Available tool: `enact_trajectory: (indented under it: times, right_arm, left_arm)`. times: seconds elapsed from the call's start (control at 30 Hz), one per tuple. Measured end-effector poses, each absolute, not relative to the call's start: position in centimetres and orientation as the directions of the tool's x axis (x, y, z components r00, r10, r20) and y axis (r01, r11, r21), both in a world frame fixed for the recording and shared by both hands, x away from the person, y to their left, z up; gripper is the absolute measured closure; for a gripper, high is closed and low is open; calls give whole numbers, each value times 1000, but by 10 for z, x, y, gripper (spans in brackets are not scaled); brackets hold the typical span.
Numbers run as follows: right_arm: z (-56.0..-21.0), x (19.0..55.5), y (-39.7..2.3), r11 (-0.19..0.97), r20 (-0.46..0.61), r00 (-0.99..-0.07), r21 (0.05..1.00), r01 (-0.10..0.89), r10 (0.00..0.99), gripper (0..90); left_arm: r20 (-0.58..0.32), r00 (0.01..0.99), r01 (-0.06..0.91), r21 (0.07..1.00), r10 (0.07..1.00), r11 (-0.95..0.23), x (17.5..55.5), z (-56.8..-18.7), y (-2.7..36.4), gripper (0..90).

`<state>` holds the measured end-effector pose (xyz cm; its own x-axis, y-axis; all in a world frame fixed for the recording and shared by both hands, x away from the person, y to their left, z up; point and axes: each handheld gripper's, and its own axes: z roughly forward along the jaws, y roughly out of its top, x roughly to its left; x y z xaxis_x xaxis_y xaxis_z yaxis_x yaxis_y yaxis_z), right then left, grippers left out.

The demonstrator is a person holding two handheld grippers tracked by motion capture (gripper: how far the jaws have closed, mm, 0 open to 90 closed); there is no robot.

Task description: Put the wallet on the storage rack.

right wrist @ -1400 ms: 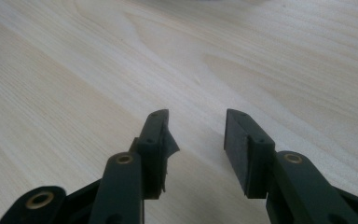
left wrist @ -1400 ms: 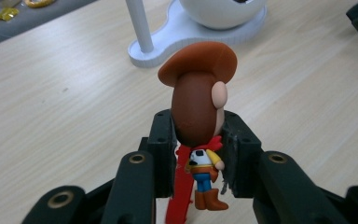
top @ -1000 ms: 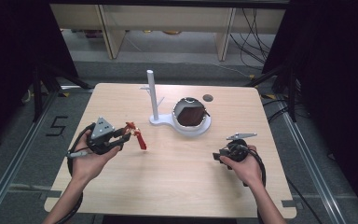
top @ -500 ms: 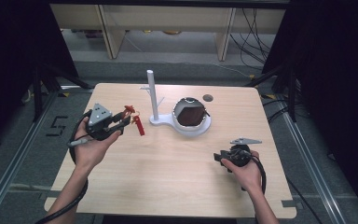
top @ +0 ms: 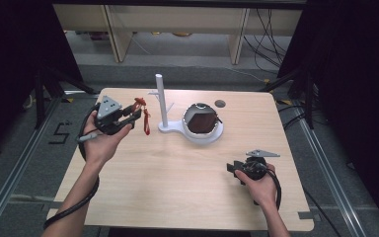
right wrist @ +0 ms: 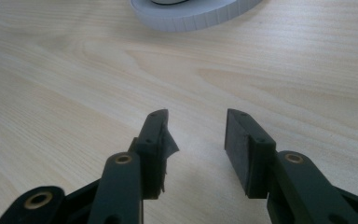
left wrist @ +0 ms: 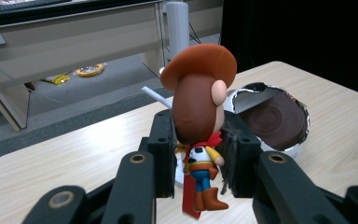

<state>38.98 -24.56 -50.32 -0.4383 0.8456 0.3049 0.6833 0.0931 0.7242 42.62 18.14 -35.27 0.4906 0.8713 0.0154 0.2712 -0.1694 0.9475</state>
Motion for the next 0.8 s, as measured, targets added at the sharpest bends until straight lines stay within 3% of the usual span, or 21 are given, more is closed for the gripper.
enact_trajectory:
  times: [0.8]
  right_arm:
    - [-506,388,-246,97,307,-442,722,685,843,595]
  left_arm:
    - [-8,448,262,957,894,-123,453,-345,179,682]
